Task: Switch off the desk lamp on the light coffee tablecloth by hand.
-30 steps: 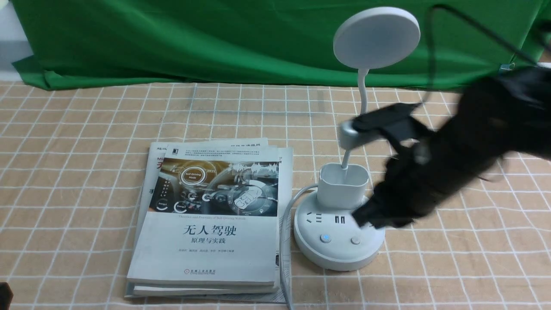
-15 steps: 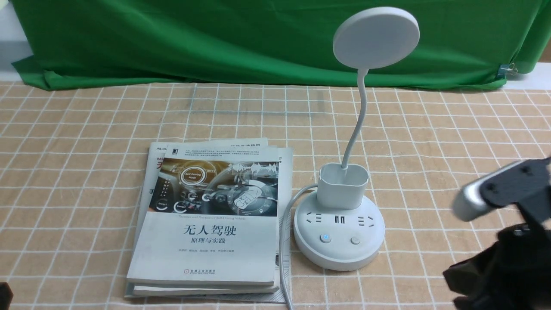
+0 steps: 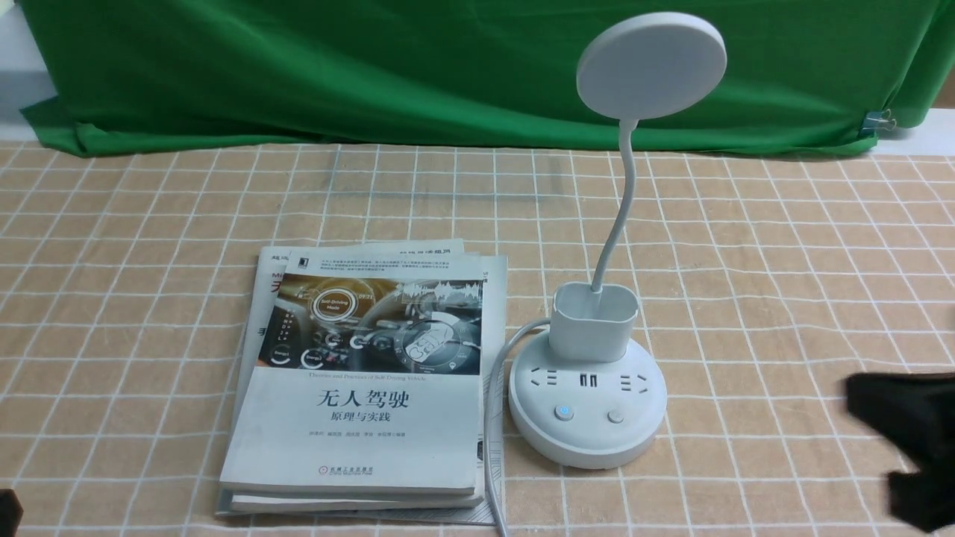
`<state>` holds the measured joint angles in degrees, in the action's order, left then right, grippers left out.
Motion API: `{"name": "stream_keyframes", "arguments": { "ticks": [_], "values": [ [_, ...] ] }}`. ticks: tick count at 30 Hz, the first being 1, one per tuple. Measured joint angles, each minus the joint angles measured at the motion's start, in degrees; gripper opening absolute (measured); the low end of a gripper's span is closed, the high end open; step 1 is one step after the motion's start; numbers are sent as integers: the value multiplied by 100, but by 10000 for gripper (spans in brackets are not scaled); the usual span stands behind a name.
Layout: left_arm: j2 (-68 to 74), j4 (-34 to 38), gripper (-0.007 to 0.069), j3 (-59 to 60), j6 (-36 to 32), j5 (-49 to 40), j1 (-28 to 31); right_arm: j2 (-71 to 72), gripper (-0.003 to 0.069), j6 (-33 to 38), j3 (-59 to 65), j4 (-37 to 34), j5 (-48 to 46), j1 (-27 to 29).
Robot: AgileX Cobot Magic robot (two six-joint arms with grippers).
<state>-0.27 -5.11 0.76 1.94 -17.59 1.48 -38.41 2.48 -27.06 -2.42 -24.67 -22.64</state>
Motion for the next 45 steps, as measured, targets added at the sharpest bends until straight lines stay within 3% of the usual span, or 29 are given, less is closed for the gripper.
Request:
{"name": "stream_keyframes", "arguments": {
  "ticks": [5, 10, 15, 24, 45],
  "values": [
    [0, 0, 4, 0, 0, 0, 0, 1580, 20, 40, 1567, 41, 1101, 1061],
    [0, 0, 4, 0, 0, 0, 0, 2947, 20, 180, 2606, 72, 1499, 1466],
    [0, 0, 4, 0, 0, 7, 0, 3778, 20, 289, 2737, 72, 1473, 1483],
    [0, 0, 4, 0, 0, 5, 0, 3831, 20, 483, 2737, 76, 1025, 1483],
    [0, 0, 4, 0, 0, 5, 0, 3831, 46, 496, 2737, 76, 1025, 1483]
  ]
}}
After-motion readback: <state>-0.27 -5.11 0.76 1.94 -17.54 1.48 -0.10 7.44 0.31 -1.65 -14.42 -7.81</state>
